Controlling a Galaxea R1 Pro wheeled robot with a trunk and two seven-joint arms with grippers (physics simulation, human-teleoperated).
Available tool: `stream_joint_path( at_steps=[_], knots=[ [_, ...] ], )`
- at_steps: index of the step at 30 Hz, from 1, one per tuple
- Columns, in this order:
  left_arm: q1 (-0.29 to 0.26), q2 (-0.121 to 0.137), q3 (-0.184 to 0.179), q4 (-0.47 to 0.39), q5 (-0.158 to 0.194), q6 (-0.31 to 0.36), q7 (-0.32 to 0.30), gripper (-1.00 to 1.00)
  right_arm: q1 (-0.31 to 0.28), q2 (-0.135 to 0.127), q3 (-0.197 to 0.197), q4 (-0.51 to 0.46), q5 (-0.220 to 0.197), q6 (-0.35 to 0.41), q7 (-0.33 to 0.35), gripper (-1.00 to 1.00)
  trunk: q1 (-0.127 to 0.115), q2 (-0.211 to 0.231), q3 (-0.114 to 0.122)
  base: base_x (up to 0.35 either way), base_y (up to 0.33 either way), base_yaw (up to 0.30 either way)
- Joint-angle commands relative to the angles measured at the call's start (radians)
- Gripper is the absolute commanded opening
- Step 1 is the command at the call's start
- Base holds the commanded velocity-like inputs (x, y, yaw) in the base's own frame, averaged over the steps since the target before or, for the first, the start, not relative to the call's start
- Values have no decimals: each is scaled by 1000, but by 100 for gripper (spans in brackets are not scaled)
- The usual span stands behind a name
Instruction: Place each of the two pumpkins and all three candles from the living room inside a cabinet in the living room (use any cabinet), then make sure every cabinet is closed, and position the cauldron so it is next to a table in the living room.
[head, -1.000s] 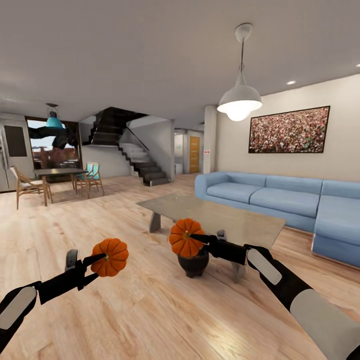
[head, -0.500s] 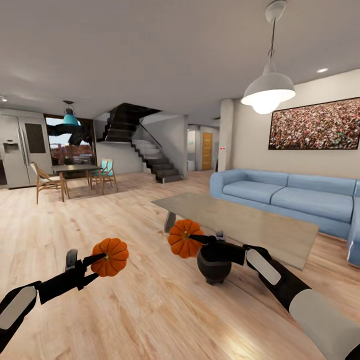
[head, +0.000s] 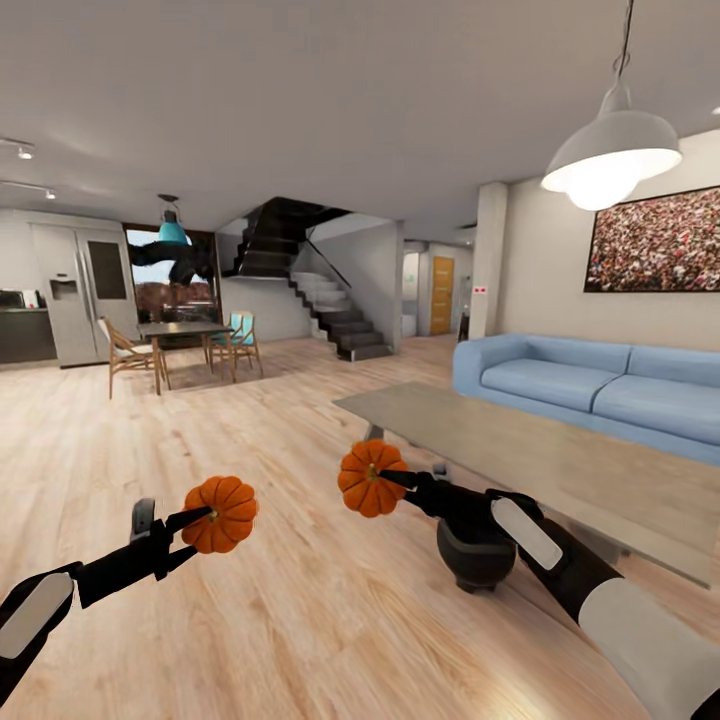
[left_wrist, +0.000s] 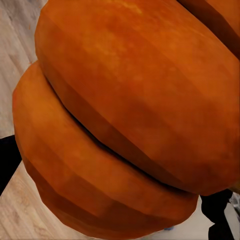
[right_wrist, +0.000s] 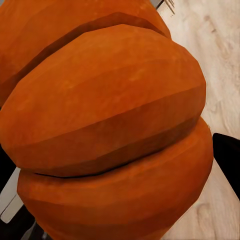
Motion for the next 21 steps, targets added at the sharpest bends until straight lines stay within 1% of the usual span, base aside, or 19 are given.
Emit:
stream_joint_path(
  at_steps=[1, 12, 19, 21],
  knots=[
    [-1, 1, -2, 1, 17, 8, -2, -100, -1, -1, 2, -1, -14, 4, 0, -100, 0, -1, -3, 303, 166, 152],
    [-1, 1, -2, 2, 17, 8, -2, -100, -1, -1, 2, -3, -14, 3, -4, -100, 0, -1, -18, 304, 165, 150],
    [-1, 1, -2, 1, 17, 8, -2, -100, -1, 1, 0, -3, -14, 2, -5, -100, 0, -1, -19, 304, 165, 27],
    [-1, 1, -2, 1, 17, 8, -2, -100, -1, 1, 0, -3, -14, 3, -6, -100, 0, -1, -19, 304, 165, 148]
  ],
)
